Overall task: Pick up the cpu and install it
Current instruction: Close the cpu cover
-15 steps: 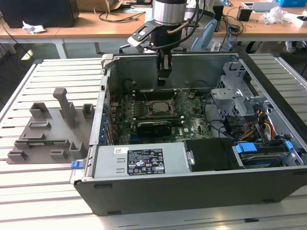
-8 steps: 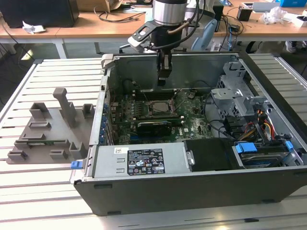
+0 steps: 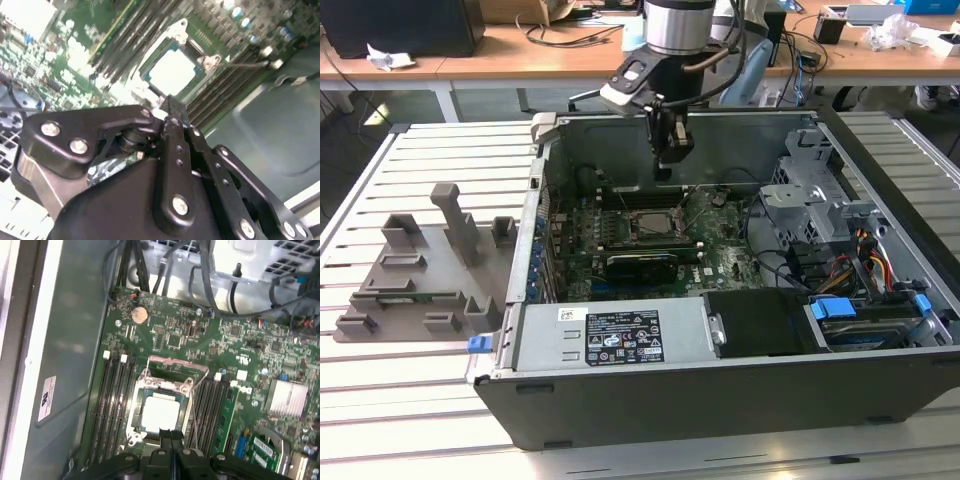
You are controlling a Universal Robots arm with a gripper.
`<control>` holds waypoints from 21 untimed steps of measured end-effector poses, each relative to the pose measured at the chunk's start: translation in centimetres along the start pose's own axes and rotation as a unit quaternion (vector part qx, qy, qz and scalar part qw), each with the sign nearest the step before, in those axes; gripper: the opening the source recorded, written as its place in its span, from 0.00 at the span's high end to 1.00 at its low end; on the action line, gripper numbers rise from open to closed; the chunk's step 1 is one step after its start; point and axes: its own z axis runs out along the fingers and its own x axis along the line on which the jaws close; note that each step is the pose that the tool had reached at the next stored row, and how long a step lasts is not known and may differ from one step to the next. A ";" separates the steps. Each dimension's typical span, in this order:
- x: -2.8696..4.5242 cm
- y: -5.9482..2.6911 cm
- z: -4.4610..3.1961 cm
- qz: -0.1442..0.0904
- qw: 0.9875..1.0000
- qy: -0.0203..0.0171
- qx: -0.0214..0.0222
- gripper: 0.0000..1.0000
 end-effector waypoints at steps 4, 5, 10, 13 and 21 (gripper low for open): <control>-0.43 3.41 0.79 0.001 1.000 0.001 0.005 0.89; -0.51 4.02 1.09 0.003 1.000 0.001 0.006 0.89; -0.66 6.63 2.02 0.010 1.000 0.002 0.009 0.89; -0.57 8.12 2.77 0.016 1.000 0.003 0.013 0.89; -0.11 6.80 3.75 0.031 0.999 0.007 0.015 0.89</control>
